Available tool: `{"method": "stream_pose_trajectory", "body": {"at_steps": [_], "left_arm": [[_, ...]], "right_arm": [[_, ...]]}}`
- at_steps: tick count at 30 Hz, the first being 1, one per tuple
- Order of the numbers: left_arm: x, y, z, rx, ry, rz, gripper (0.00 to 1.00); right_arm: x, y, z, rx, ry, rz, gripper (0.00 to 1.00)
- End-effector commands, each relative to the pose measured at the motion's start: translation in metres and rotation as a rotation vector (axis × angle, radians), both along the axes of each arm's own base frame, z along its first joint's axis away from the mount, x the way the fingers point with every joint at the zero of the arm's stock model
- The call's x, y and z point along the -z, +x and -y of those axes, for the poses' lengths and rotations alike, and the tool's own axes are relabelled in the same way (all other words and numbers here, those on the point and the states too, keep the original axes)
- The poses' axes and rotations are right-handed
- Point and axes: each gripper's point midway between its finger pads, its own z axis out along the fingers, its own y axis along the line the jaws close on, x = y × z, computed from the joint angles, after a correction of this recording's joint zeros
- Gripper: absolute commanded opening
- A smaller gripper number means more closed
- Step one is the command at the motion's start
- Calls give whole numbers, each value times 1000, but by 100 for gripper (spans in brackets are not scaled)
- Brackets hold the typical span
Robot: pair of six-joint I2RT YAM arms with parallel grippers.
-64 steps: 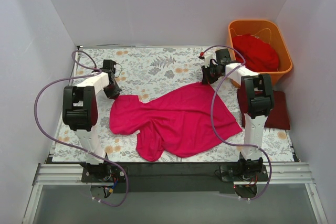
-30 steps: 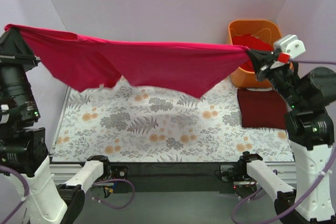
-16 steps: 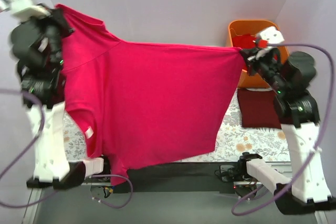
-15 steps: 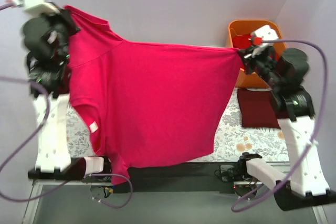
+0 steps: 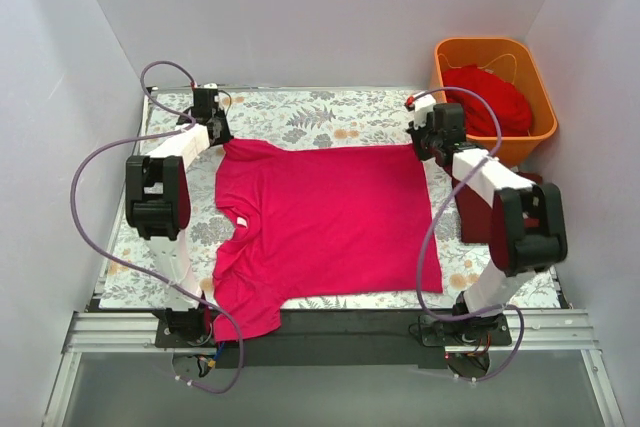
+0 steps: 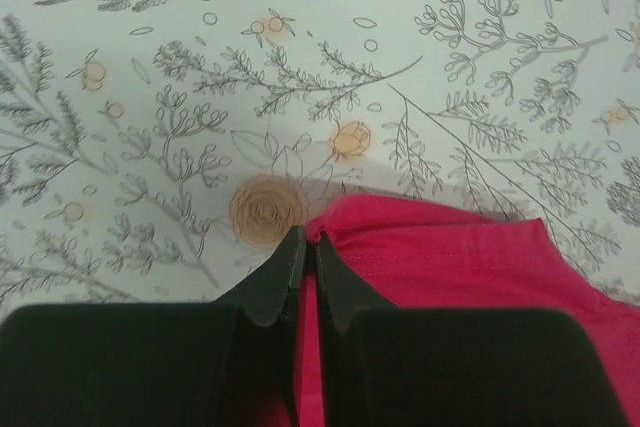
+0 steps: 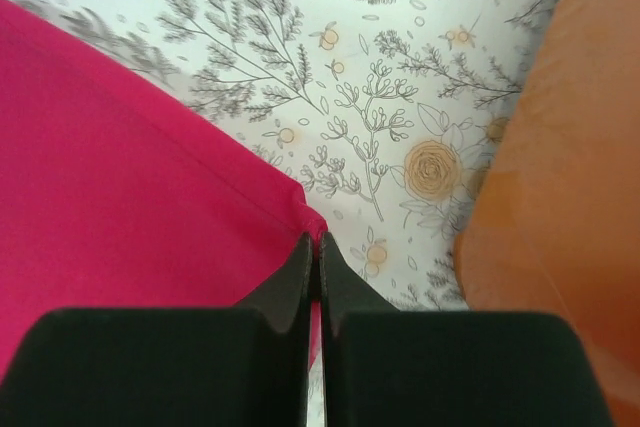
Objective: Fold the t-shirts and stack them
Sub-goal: Flatten the tshirt out
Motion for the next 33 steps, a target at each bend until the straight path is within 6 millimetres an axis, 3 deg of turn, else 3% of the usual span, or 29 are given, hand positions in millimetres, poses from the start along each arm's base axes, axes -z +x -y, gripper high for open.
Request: {"method": "stream_pose_trajectory", "body": {"at_steps": [1,3,5,9,13,18,20,21,22,23,24,25,26,28,31,33], "left_arm": [[-36,45,-1,3,11,161,0],[-27,55,3,16,-4,157,0],[-28,62,5,24,-15,164,0],[-52,70,22,76,-86,218,0],[-73,80,15,57,-52,289,1],[-68,94,5,30,6,291,3],[-72,102,7,36,12,304,3],[-63,106,10,39,15,294,5],[-60,108,13,46,23,292,9],[-66,114,19,56,29,308,18],[-58,116,21,57,39,297,32],[-59,118,22,53,50,301,54],[-63,120,23,42,60,309,67],[-73,119,24,24,57,326,83],[-99,102,26,-35,6,347,86],[-100,86,27,-98,-42,321,86]], "right_arm": [[-22,54,1,31,-17,158,1],[-4,62,4,37,-45,129,1],[-2,68,5,33,-62,132,1],[-5,71,9,59,-80,142,1],[-5,76,15,94,-87,143,1],[2,85,28,182,-116,134,1],[6,88,36,232,-139,128,1],[3,92,38,250,-140,137,4],[4,93,41,272,-140,137,9],[7,95,44,293,-151,133,23],[2,99,44,303,-147,143,31],[2,99,45,310,-144,145,39],[-4,101,43,308,-137,156,51],[-14,101,39,299,-128,169,58],[-40,91,18,269,-105,183,63],[-43,80,5,239,-73,150,63]]}}
